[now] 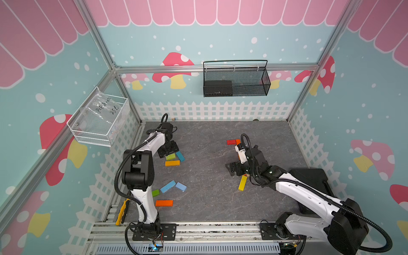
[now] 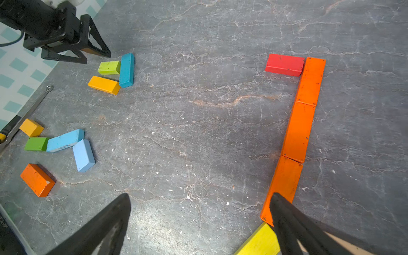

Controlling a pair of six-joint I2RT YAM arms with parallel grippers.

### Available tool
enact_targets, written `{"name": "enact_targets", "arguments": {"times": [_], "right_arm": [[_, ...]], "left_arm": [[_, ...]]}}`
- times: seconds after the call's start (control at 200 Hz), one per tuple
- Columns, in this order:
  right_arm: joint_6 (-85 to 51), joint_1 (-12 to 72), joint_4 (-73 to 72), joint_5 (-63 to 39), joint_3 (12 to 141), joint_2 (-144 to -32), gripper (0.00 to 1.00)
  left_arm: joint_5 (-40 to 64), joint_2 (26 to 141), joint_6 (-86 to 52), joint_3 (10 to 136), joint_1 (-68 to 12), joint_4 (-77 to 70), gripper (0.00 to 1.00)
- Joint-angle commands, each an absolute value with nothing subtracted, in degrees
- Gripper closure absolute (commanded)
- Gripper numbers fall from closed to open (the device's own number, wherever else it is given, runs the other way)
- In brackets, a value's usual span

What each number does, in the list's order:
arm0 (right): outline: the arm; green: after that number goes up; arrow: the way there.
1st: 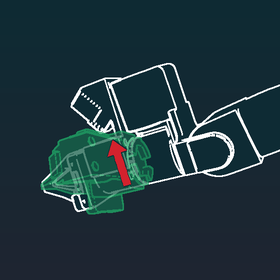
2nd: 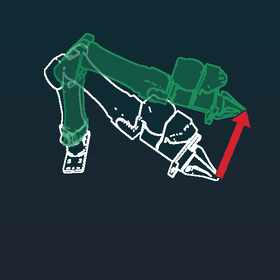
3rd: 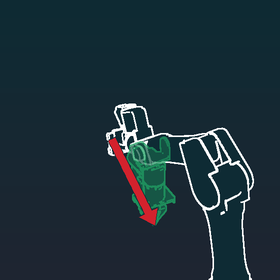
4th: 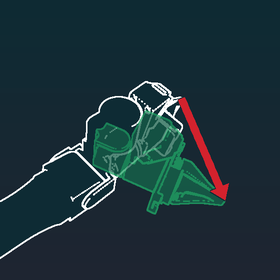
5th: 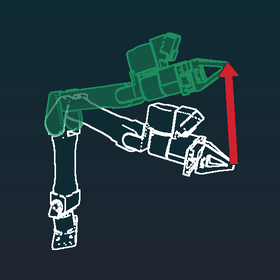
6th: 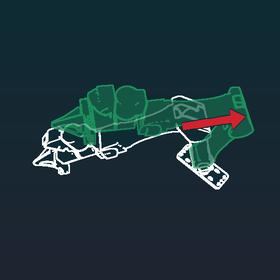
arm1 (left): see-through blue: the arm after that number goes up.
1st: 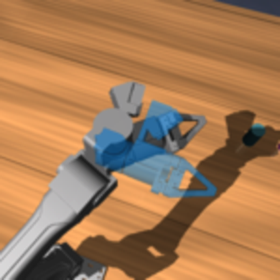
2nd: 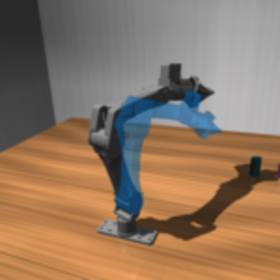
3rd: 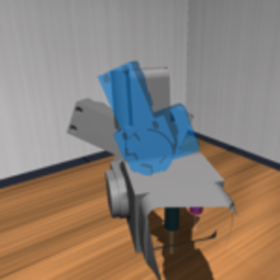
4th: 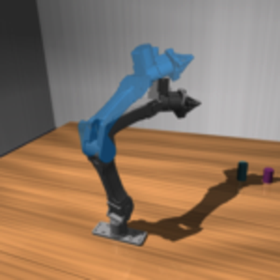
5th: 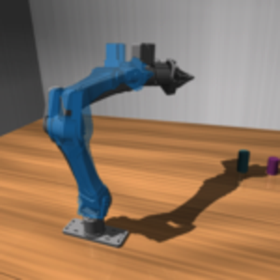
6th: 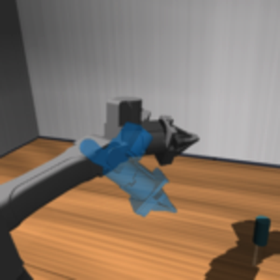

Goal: Assemble a giraffe with building blocks
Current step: Pick up the building block from the center of the board.

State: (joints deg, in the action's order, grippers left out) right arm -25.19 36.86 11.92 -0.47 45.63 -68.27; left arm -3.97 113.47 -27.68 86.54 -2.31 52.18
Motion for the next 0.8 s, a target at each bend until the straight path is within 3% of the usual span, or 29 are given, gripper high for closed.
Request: {"name": "enact_targets", "arguments": {"times": [0.0,0.125,0.531,0.681,0.796], "right_arm": [[-23.98,37.27,10.64,0.07,46.43,-67.63,0.00],[-24.17,37.31,10.41,-0.09,46.41,-68.18,0.00],[-24.70,37.32,9.75,-0.61,46.41,-70.00,0.00],[-24.70,37.35,9.83,-0.55,46.34,-69.83,0.00],[-24.61,37.35,9.89,-0.24,46.31,-69.68,0.00]], "left_arm": [[-3.22,115.75,-24.02,89.12,-1.10,55.82,0.24],[-1.81,118.29,-22.61,90.25,-1.05,56.45,0.20],[0.71,123.07,-20.57,93.14,-1.05,55.61,0.20],[0.46,123.75,-20.12,93.49,-1.05,55.31,0.27],[0.07,122.78,-19.64,92.94,-1.04,55.33,0.40]]}}
